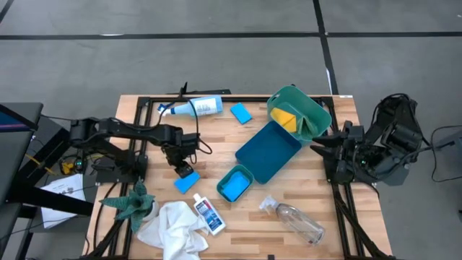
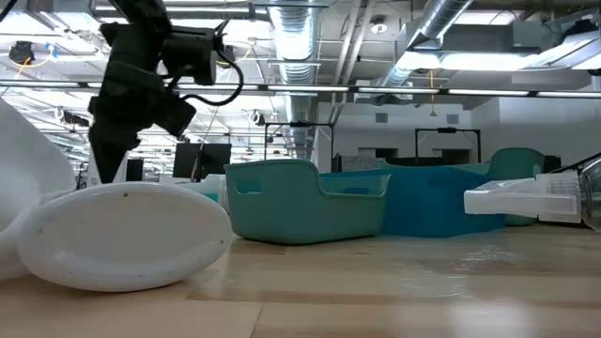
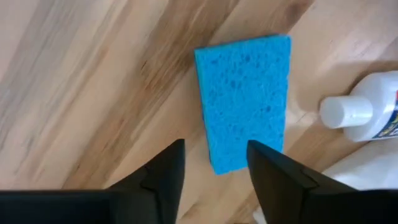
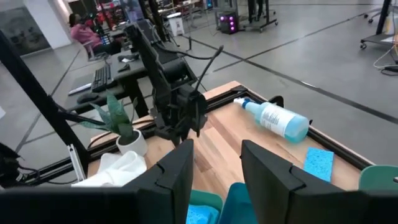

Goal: Pick & Place Kitchen Items
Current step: Put the bottom light blue sponge into the bottom green bin

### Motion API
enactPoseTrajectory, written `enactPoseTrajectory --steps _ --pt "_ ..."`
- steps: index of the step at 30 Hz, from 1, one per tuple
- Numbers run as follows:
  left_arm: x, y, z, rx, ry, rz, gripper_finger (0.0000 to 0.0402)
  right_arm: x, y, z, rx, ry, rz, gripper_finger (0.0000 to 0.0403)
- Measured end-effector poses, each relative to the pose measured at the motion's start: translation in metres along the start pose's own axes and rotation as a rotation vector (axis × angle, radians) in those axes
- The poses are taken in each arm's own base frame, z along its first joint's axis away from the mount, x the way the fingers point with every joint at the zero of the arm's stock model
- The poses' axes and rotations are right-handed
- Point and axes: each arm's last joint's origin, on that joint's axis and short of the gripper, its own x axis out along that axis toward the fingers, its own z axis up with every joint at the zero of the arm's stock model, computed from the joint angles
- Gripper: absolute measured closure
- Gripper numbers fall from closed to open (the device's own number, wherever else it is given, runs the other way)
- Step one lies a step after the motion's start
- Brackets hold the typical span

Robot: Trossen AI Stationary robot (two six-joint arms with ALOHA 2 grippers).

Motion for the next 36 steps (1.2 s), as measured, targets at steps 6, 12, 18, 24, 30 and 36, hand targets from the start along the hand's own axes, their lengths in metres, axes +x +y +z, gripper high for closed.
enactPoseTrajectory --steps 6,12,18,24,30,36 --pt "0.017 0.007 -0.004 0.005 -0.012 -0.015 0.0194 0.003 0.006 -0.003 0.035 -0.016 -0.023 0.0276" --pt "0.030 0.011 -0.006 0.010 -0.046 -0.038 0.0207 0.006 0.013 -0.007 0.074 -0.029 -0.041 0.0276" --pt "0.035 0.013 -0.007 0.012 -0.057 -0.044 0.0225 0.009 0.020 -0.010 0.092 -0.030 -0.040 0.0276" --pt "0.044 0.016 -0.012 0.016 -0.055 -0.044 0.0226 0.010 0.023 -0.011 0.111 -0.033 -0.044 0.0276" --pt "0.047 0.012 -0.014 0.043 -0.071 -0.049 0.0227 0.010 0.023 -0.011 0.112 -0.036 -0.046 0.0276" --pt "0.048 0.009 -0.013 0.038 -0.093 -0.062 0.0253 0.010 0.022 -0.011 0.105 -0.050 -0.058 0.0276"
